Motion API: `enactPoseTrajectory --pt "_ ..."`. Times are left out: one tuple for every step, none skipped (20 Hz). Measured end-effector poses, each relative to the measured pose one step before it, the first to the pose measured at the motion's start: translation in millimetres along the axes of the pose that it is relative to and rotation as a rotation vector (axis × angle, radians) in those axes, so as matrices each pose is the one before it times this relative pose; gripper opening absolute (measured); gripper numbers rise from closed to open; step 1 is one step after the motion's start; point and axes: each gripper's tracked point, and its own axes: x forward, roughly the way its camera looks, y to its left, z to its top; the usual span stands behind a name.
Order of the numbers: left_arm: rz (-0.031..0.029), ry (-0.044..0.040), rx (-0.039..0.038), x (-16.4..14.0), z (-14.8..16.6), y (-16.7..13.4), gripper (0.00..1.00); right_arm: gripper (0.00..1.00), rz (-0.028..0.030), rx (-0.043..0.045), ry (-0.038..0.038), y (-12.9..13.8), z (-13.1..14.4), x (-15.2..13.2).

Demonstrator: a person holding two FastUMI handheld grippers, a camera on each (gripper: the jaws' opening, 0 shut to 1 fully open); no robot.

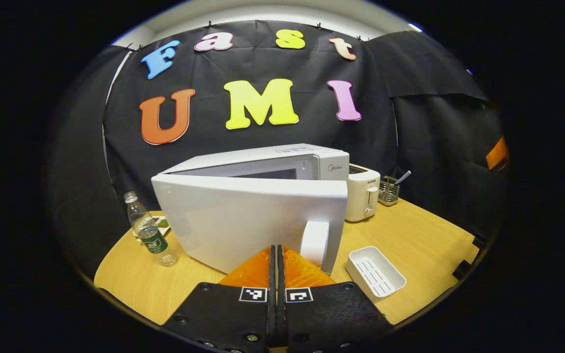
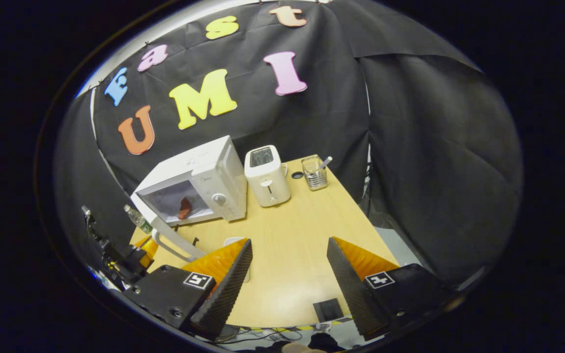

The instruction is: Open the microwave oven with the left hand, put the food in, and close the microwave oven.

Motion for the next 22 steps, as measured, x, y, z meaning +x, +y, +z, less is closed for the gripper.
enactPoseTrajectory --pt "-0.00201 -0.0037 -0.00114 9.08 3.59 -4.22 0.0 0.98 -0.00389 0.00363 0.00154 -6.74 1.93 1.96" --pt "-0.00128 -0.00246 0.00038 8.84 2.66 -4.31 0.0 0.98 -0.00275 0.00298 0.00095 -6.05 2.07 1.57" --pt "-0.00031 -0.00057 -0.00234 8.21 1.84 -2.97 0.0 0.98 -0.00501 0.00299 0.0021 -6.07 2.58 2.04" --pt "-0.00018 -0.00196 -0.00188 8.74 2.68 -2.06 0.0 0.98 -0.00185 0.00269 -0.00141 -4.79 2.66 3.04" --pt "-0.00219 -0.00141 -0.00074 7.85 2.4 -2.5 0.0 0.98 -0.00395 0.00061 0.00309 -3.35 2.08 3.05" --pt "-0.00193 0.00397 -0.00276 8.45 0.63 -2.66 0.0 0.98 0.00064 0.00022 0.00445 -1.52 0.15 2.5" --pt "-0.00175 -0.00144 -0.0031 7.33 1.55 -2.29 0.0 0.98 -0.0005 0.00278 -0.00132 -1.55 2.38 2.47" --pt "-0.00156 0.00311 0.00099 6.64 1.07 -1.27 0.0 0.98 0.00048 0.00459 0.00343 -0.92 1.36 4.34" --pt "0.00016 0.00087 0.00197 7.06 1.11 -1.53 0.0 0.98 0.00396 0.00529 0.00389 0.06 1.36 3.18" --pt "0.00054 0.00147 -0.00124 9.62 0.97 -0.25 0.0 0.98 0.00189 0.00224 0.00259 -3.66 -3.38 8.15" --pt "-0.00188 0.00181 0.00076 6.77 0.82 -1.37 0.0 0.98 0.00018 -0.00166 0.0056 -0.14 0.78 3.97" --pt "-0.00168 0.00153 -0.00157 5.28 0.4 -1.85 0.0 0.98 0.00184 -0.00125 0.0057 0.01 0.68 4.06" --pt "-0.00123 0.00478 -0.00219 5.8 -0.03 -0.97 0.0 0.98 0.00207 0.00013 0.00445 0.35 0.55 3.96" --pt "0.0001 0.00361 -0.00111 5.34 0.2 -0.11 0.0 0.98 0.00089 0.00111 0.0029 0.17 1.69 3.7" --pt "0.00021 0.00295 0.00054 5.37 0.86 -0.36 0.0 0.98 0.00072 0.00518 0.00151 0.45 1.68 2.46" --pt "-0.00055 -0.00183 -0.00018 5.03 1.1 -1.24 0.0 0.98 0.00501 0.00289 0.00283 2.32 0.82 2.67" --pt "-0.00148 0.00089 0.00009 3.42 1.17 0.76 0.0 0.98 0.00288 -0.00025 0.00389 1.05 0.55 3.93" --pt "-0.00062 0.00058 0.00045 4.56 -0.46 -0.58 0.0 0.98 0.00298 -0.00228 0.00402 1.17 1.01 4.32" --pt "0.00017 0.00278 0.00093 4.97 0.36 0.09 0.0 0.98 0.00231 -0.00221 0.00199 0.98 0.75 3.54" --pt "0.01221 0.00159 0.00401 1.04 -1.16 2.22 0.0 0.98 0.00158 -0.00116 0.005 1.26 0.25 2.54" --pt "0.00667 0.00136 -0.00128 3.56 0.2 4.01 0.0 0.98 0.00421 0.00177 0.00487 0.92 0.3 2.8" --pt "0.00129 0.00007 -0.01395 3.35 -0.06 0.05 0.0 0.98 0.00388 -0.00357 0.00688 1.46 -0.53 2.79"
